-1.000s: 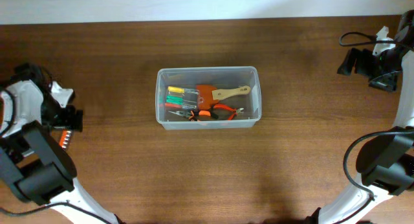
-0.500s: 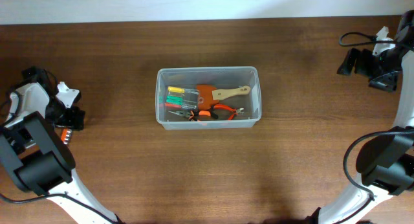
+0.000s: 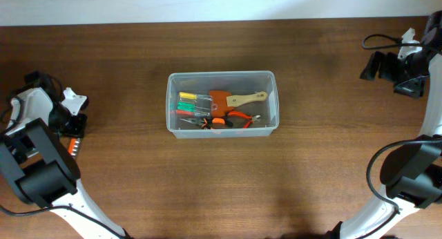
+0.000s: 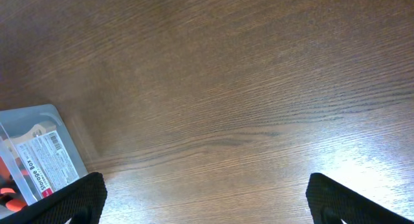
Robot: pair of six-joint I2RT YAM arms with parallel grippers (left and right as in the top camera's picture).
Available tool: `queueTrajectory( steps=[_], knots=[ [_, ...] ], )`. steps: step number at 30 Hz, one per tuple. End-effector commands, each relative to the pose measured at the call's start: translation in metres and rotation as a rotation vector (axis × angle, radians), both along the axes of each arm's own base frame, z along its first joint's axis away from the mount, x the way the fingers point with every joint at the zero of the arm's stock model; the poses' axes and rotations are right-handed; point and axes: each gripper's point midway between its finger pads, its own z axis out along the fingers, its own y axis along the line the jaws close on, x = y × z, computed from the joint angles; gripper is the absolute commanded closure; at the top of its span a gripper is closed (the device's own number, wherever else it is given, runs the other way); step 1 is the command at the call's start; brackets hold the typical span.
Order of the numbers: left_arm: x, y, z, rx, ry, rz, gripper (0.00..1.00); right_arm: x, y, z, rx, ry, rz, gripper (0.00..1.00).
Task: Pack container
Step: 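Move the left gripper to the red socket-bit strip and grasp it, then carry the socket-bit strip into the container and release it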
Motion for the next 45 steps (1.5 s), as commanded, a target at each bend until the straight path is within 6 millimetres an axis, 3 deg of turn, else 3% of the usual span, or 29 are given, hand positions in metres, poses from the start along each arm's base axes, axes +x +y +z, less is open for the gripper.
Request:
queueTrajectory(
  steps=[1,3,7,11,14,17,19,21,23,25,28,29,31,36,39,42,43,44,45],
  knots=[
    [-0.018,-0.019,-0.015,-0.070,0.109,-0.005,0.98,0.001,0.003,-0.001,0.010,0.000,0.005,0.01],
    [-0.012,-0.026,-0.003,-0.069,0.115,-0.001,0.98,0.001,0.003,-0.001,0.010,0.000,0.005,0.02],
    [0.016,-0.051,0.042,-0.048,0.094,-0.080,0.98,0.001,0.003,-0.001,0.010,0.000,0.005,0.01],
    [0.056,-0.097,0.116,-0.007,-0.005,-0.217,0.98,0.001,0.003,-0.001,0.010,0.000,0.005,0.01],
    [0.082,-0.158,0.175,0.026,-0.130,-0.365,0.98,0.001,0.003,-0.001,0.010,0.000,0.005,0.01],
    [0.096,-0.221,0.207,0.036,-0.234,-0.507,0.98,0.001,0.003,-0.001,0.010,0.000,0.005,0.01],
    [0.099,-0.260,0.217,0.035,-0.278,-0.610,0.98,0.001,0.003,-0.001,0.010,0.000,0.005,0.01],
    [0.088,-0.330,0.219,0.034,-0.297,-0.898,0.98,0.001,0.003,-0.001,0.010,0.000,0.005,0.01],
    [0.078,-0.369,0.216,0.033,-0.303,-1.058,0.98,0.001,0.003,-0.001,0.010,0.000,0.005,0.02],
    [0.067,-0.419,0.211,0.019,-0.334,-1.252,0.98,0.001,0.003,-0.001,0.010,0.000,0.005,0.01],
    [0.051,-0.472,0.198,-0.038,-0.375,-1.484,0.98,0.001,0.003,-0.001,0.010,0.000,0.005,0.01],
    [0.049,-0.480,0.195,-0.046,-0.383,-1.513,0.98,0.001,0.003,-0.001,0.010,0.000,0.005,0.01],
    [0.042,-0.514,0.175,-0.069,-0.420,-1.612,0.98,0.001,0.003,-0.001,0.010,0.000,0.005,0.01],
    [0.034,-0.541,0.128,-0.080,-0.428,-1.664,0.94,0.001,0.003,-0.001,0.010,0.000,0.005,0.02],
    [0.031,-0.548,0.102,-0.082,-0.432,-1.677,0.82,0.001,0.003,-0.001,0.010,0.000,0.005,0.01],
    [0.034,-0.546,0.094,-0.065,-0.430,-1.637,0.69,0.001,0.003,-0.001,0.010,0.000,0.005,0.01],
    [0.038,-0.544,0.095,-0.042,-0.436,-1.601,0.47,0.001,0.003,-0.001,0.010,0.000,0.005,0.01],
    [0.047,-0.540,0.100,0.003,-0.451,-1.535,0.01,0.001,0.003,-0.001,0.010,0.000,0.005,0.01],
    [0.053,-0.537,0.106,0.034,-0.464,-1.486,0.01,0.001,0.003,-0.001,0.010,0.000,0.005,0.01]
  ],
)
